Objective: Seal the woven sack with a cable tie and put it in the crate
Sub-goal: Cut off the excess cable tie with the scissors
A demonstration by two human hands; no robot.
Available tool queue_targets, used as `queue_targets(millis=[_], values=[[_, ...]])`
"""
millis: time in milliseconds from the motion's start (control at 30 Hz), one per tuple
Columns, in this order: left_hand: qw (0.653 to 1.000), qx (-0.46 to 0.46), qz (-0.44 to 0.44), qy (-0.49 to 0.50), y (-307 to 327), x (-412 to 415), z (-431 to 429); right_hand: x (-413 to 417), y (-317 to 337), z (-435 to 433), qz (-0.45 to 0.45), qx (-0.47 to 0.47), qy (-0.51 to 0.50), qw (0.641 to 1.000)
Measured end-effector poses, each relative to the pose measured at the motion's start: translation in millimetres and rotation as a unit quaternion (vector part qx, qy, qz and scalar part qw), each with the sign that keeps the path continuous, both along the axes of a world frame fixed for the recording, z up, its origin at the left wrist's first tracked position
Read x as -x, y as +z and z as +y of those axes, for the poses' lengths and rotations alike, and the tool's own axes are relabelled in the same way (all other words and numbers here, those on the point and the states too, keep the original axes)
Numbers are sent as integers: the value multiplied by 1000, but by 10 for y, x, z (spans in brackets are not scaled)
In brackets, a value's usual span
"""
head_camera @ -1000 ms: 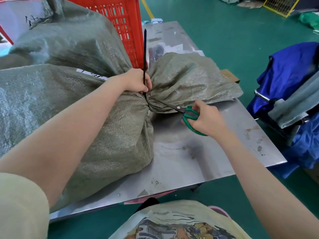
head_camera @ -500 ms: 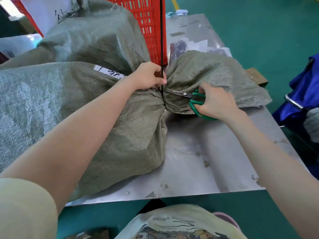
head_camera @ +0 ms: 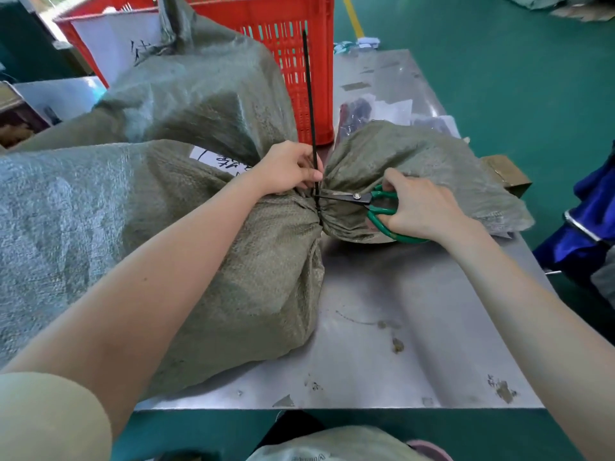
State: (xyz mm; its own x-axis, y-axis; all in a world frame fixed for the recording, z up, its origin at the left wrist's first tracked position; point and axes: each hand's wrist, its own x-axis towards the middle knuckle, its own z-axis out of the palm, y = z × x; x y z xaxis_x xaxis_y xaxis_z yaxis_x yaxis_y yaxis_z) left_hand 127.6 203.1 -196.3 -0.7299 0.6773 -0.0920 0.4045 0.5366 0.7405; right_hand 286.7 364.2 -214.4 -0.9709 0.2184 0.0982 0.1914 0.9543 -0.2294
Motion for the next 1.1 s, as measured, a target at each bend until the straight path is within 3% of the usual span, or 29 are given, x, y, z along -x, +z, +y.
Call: queue_targets(millis=[433, 1100], values=[[1000, -3, -3, 18, 45, 12, -12, 53, 66, 84, -15, -22, 9, 1000], [997, 30, 66, 13, 71, -68, -30, 285, 26, 24, -2, -55, 26, 998]])
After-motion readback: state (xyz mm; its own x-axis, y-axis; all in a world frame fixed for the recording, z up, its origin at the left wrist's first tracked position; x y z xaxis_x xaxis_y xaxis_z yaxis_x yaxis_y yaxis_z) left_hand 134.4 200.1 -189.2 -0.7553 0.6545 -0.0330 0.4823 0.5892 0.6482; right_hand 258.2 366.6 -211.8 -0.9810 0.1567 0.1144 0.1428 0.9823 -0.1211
